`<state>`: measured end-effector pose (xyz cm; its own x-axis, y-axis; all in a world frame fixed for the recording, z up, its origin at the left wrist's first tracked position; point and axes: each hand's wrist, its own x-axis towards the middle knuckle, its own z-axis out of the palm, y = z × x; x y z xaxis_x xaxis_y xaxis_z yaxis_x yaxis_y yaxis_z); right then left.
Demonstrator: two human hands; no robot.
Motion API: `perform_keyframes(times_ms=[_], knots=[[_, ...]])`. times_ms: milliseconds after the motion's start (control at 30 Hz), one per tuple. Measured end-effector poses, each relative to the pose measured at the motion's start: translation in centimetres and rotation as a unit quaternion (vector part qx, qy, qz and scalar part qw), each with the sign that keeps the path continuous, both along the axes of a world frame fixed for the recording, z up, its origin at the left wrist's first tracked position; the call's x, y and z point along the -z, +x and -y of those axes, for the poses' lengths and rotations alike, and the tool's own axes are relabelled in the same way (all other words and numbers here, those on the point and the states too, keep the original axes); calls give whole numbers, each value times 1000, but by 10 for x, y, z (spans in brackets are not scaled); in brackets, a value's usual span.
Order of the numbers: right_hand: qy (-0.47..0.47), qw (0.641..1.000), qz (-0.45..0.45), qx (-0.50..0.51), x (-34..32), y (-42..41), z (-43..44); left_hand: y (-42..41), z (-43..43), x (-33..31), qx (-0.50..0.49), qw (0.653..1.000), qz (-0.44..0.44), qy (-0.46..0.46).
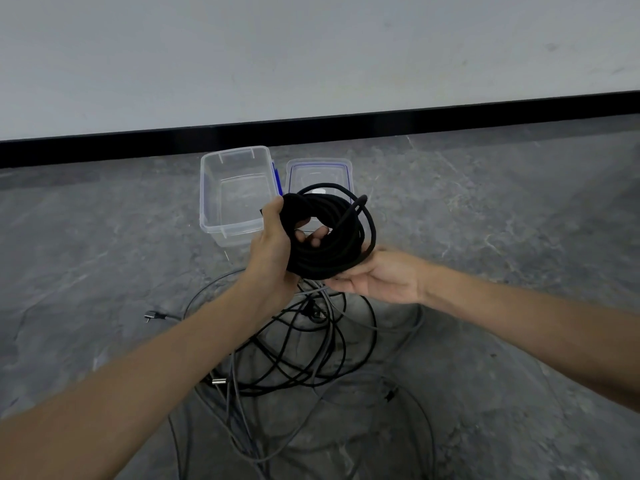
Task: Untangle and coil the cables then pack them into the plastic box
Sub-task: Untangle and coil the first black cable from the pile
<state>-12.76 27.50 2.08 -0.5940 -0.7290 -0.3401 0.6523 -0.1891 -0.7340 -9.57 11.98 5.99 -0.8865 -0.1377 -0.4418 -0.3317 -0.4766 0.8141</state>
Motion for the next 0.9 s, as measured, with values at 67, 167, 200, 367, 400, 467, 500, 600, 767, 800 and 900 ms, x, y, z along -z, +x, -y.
perform_keyframes(times_ms=[67, 167, 200, 367, 400, 467, 500, 600, 767, 800, 900], knots=[[2, 1000, -21, 10, 2, 0, 1, 0, -1, 1, 7, 1000, 0, -7], [-9, 999, -28, 31, 4, -3, 0, -1, -1, -1, 15, 1000, -9, -15], [-15, 999, -27, 29, 3, -4, -2, -2, -3, -2, 19, 1000, -12, -17], [-60, 998, 3, -23, 0, -7, -9, -4, -9, -6, 35, 999, -19, -12], [-69, 997, 8, -34, 1, -7, -10, -4, -10, -6, 37, 999, -19, -8], [-73, 996, 10, -44, 5, -9, -14, -3, -11, -7, 44, 999, -19, 6], [-74, 996, 10, -43, 7, -10, -16, -3, -11, -7, 48, 999, -16, 14], [-85, 996, 17, -37, 9, -11, -21, -2, -11, -8, 53, 997, 2, 47], [-101, 994, 21, -44, 7, -11, -22, 0, -11, -10, 54, 997, 18, 60], [-105, 993, 27, -45, 5, -10, -22, 0, -11, -10, 54, 997, 19, 58], [-111, 991, 68, -26, 4, -10, -24, -1, -10, -11, 53, 997, 20, 56]])
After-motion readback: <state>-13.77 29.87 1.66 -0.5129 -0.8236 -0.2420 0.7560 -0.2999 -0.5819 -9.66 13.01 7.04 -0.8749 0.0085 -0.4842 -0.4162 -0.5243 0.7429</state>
